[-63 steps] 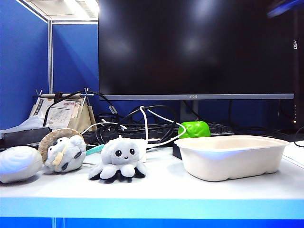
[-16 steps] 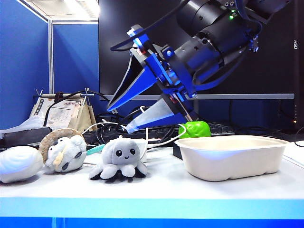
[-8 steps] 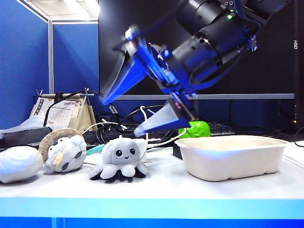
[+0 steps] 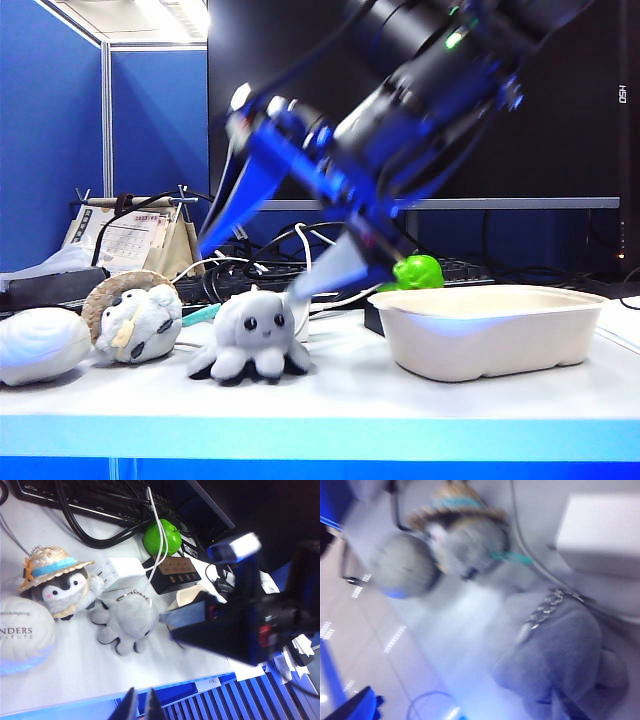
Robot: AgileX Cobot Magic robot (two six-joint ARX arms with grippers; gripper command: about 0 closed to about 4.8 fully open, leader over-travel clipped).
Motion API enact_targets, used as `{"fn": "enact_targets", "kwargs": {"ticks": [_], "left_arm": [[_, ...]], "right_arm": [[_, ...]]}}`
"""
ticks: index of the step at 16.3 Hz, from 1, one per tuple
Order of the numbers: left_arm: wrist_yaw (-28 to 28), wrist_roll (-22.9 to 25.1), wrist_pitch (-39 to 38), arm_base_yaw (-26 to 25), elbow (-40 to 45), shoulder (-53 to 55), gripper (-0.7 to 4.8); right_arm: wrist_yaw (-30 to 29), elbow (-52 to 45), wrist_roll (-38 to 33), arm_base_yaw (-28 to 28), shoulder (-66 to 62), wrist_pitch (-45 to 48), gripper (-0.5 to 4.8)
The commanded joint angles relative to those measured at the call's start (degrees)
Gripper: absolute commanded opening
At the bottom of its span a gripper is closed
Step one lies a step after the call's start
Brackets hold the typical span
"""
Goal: Identity fluffy octopus among items on the table, put them into the paper lunch box.
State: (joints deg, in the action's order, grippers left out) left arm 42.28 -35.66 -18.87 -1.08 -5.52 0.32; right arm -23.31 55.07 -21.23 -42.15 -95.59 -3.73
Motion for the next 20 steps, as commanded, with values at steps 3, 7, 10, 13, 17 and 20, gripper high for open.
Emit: {"fn": "enact_targets", "kwargs": {"ticks": [3,7,10,13,17,20], "left_arm": [[0.7,-0.4,1.0,0.1,-0.2,-0.1,0.35],[0.6,-0.4,1.0,0.1,-0.2,-0.1,0.35],[0.6,-0.4,1.0,0.1,-0.2,-0.1,0.35],[0.6,-0.4,1.0,0.1,-0.2,-0.1,0.35],[0.6,-0.4,1.7,0.1,-0.2,-0.1,0.35],[0.6,-0.4,1.8,0.1,-0.2,-0.1,0.35]], "right_arm": [[4.3,0.7,0.7,-0.1,-1.3,0.5,4.79],[5.7,3.2,1.3,0.0,-1.4,0.5,4.79],[10.4,6.0,3.5,-0.2,-3.0,-4.7,4.79],[12.6,6.0,3.6,-1.7,-3.4,-5.0,4.79],[14.6,8.0,5.0,-3.7,-5.4,-6.5,4.79],[14.9,10.0,6.5,-4.2,-7.8,-8.4,4.79]]}}
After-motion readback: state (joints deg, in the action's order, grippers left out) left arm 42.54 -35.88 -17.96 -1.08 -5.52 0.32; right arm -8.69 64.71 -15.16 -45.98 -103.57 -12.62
